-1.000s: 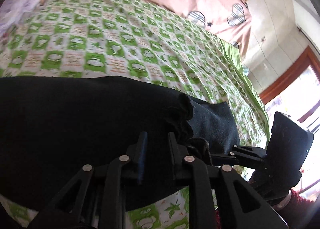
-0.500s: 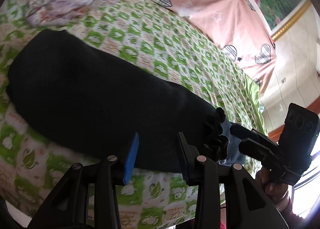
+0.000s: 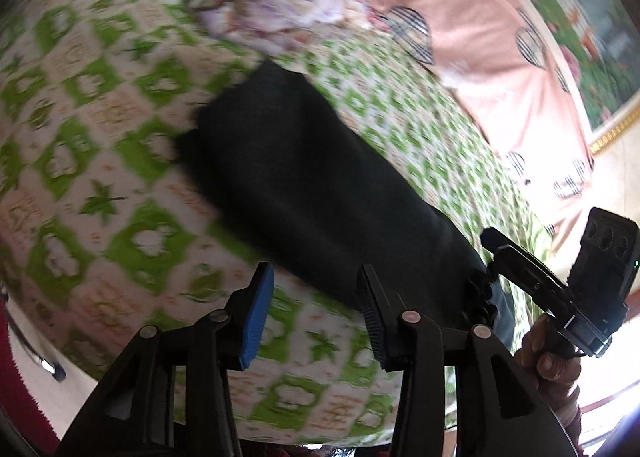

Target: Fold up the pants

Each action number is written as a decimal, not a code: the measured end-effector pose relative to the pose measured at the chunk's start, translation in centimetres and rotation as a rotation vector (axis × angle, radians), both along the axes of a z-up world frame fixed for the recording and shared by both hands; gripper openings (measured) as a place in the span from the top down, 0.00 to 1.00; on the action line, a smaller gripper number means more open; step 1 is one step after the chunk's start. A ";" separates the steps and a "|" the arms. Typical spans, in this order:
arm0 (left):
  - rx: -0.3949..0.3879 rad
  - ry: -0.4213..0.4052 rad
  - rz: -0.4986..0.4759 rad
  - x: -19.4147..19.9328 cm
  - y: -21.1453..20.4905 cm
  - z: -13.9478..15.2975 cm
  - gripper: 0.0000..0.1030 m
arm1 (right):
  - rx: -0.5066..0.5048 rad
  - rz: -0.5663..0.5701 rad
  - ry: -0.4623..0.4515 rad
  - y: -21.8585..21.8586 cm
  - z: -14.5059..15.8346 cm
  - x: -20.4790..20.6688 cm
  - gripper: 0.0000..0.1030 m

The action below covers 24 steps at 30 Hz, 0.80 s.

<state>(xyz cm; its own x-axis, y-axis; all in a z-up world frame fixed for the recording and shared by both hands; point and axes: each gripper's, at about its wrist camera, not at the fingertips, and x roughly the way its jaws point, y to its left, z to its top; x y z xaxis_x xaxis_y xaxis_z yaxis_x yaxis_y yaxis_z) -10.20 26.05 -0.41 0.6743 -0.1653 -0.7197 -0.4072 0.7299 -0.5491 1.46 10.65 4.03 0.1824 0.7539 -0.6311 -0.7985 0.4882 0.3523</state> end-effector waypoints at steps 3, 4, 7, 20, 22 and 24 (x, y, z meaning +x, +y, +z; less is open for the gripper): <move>-0.035 0.018 0.058 -0.3 1.6 -0.6 0.54 | -0.018 0.016 0.011 1.4 -0.2 0.9 0.56; -0.045 0.021 0.068 -0.3 2.0 -0.7 0.52 | -0.023 0.024 0.015 2.1 -0.3 1.3 0.56; -0.059 0.039 0.100 0.0 3.0 -1.1 0.51 | -0.035 0.052 0.026 3.9 -0.6 2.3 0.56; -0.122 0.065 0.143 2.4 5.3 -2.5 0.48 | -0.119 0.173 0.073 11.9 -2.6 7.8 0.55; -0.132 0.060 0.148 2.6 5.5 -2.6 0.48 | -0.132 0.186 0.084 12.8 -3.0 8.6 0.55; -0.142 0.056 0.152 2.8 5.7 -2.8 0.48 | -0.149 0.202 0.093 13.8 -3.5 9.3 0.55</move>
